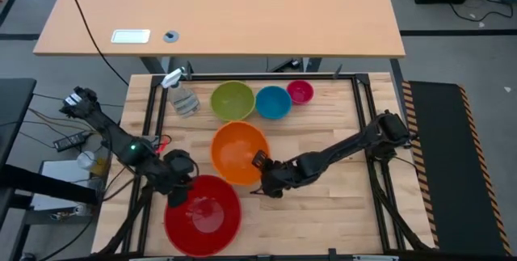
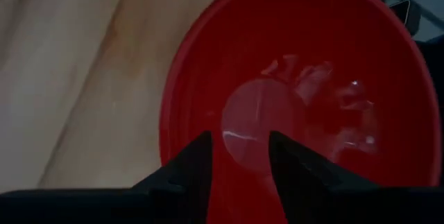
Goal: Nest bowls inside each other
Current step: Stack the orange bowl on top of the red bowl
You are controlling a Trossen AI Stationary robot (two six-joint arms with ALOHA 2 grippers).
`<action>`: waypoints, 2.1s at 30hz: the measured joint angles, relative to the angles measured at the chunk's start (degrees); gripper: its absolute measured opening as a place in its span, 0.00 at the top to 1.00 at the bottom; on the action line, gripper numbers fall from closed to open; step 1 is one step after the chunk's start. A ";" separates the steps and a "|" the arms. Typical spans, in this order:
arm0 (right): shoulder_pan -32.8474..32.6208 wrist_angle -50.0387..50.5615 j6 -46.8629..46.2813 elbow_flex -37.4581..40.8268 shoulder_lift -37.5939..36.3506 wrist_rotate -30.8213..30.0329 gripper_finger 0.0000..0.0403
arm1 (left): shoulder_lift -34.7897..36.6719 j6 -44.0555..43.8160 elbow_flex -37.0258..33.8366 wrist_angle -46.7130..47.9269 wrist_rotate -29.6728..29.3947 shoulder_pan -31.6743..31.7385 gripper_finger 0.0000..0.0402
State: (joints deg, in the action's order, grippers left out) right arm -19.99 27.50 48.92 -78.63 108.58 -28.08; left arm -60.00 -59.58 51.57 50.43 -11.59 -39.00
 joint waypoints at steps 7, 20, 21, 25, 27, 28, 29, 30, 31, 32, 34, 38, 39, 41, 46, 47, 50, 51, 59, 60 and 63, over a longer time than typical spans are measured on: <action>-3.46 4.18 -7.12 -9.64 -0.18 7.28 0.92 | 1.93 -1.03 0.07 -0.17 -0.25 -1.68 0.64; -7.98 -6.51 -9.44 -15.81 2.86 21.48 0.93 | 5.20 4.99 8.75 7.43 -7.83 -3.79 0.64; -8.08 -8.16 -10.03 -15.81 2.96 23.17 0.93 | 5.45 6.78 9.85 8.22 -9.85 -3.76 0.64; -8.06 -15.10 -12.60 -15.83 3.67 31.46 0.93 | 6.48 11.22 12.05 11.07 -17.18 -3.57 0.64; -8.08 -15.96 -11.78 -15.83 4.32 31.72 0.93 | 6.99 12.78 12.28 11.40 -19.16 -3.30 0.64; -7.83 -17.18 -11.90 -15.83 5.03 32.15 0.93 | 7.25 13.10 12.31 11.21 -19.43 -3.04 0.64; -7.70 -18.34 -11.73 -15.83 5.68 32.31 0.93 | 7.57 13.14 12.35 11.18 -19.55 -2.81 0.64; -7.41 -18.69 -11.38 -15.83 6.61 32.76 0.93 | 7.89 13.03 12.35 11.27 -19.60 -2.59 0.64; -7.10 -19.28 -11.47 -15.83 7.74 33.07 0.93 | 8.16 12.65 12.35 11.29 -19.73 -2.40 0.64; -6.83 -20.09 -11.58 -15.83 8.74 33.08 0.93 | 8.45 12.48 12.35 11.07 -19.86 -2.17 0.64; -6.22 -22.31 -11.31 -15.81 11.13 33.02 0.93 | 8.53 12.41 12.35 10.41 -19.98 -1.86 0.64; -4.80 -24.51 -9.91 -15.78 14.60 29.72 0.93 | 8.31 12.33 12.35 9.86 -20.00 -1.51 0.64; -4.48 -24.59 -9.87 -15.78 15.11 28.18 0.93 | 8.26 12.21 12.35 9.64 -20.00 -1.49 0.64; -3.76 -23.87 -10.21 -15.78 15.96 25.99 0.93 | 8.21 12.01 12.35 9.64 -19.77 -1.49 0.64; -3.05 -20.97 -14.31 -15.78 15.81 24.50 0.90 | 8.27 10.48 12.35 9.27 -19.68 -1.55 0.64; -3.05 -20.56 -14.65 -15.78 15.68 24.48 0.89 | 8.25 10.45 12.35 9.31 -19.66 -1.69 0.64; -3.14 -19.84 -14.96 -15.78 15.55 24.85 0.86 | 8.25 10.50 12.35 9.25 -19.15 -1.73 0.64; -3.14 -19.44 -14.96 -15.78 15.55 25.53 0.84 | 8.25 10.52 12.35 9.34 -19.08 -1.73 0.64; -2.97 -17.48 -16.27 -15.87 15.42 29.13 0.69 | 8.25 10.57 12.35 9.32 -18.76 -1.71 0.64; -2.97 -17.28 -16.27 -15.85 15.42 29.20 0.67 | 8.25 10.57 12.35 9.32 -18.76 -1.71 0.64; -2.97 -17.31 -16.38 -15.85 15.42 29.20 0.64 | 8.25 10.43 12.35 9.32 -18.76 -1.71 0.64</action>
State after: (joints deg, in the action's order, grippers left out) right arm -22.96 10.19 32.53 -94.48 124.01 1.13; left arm -51.75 -49.15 63.92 59.75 -30.35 -40.71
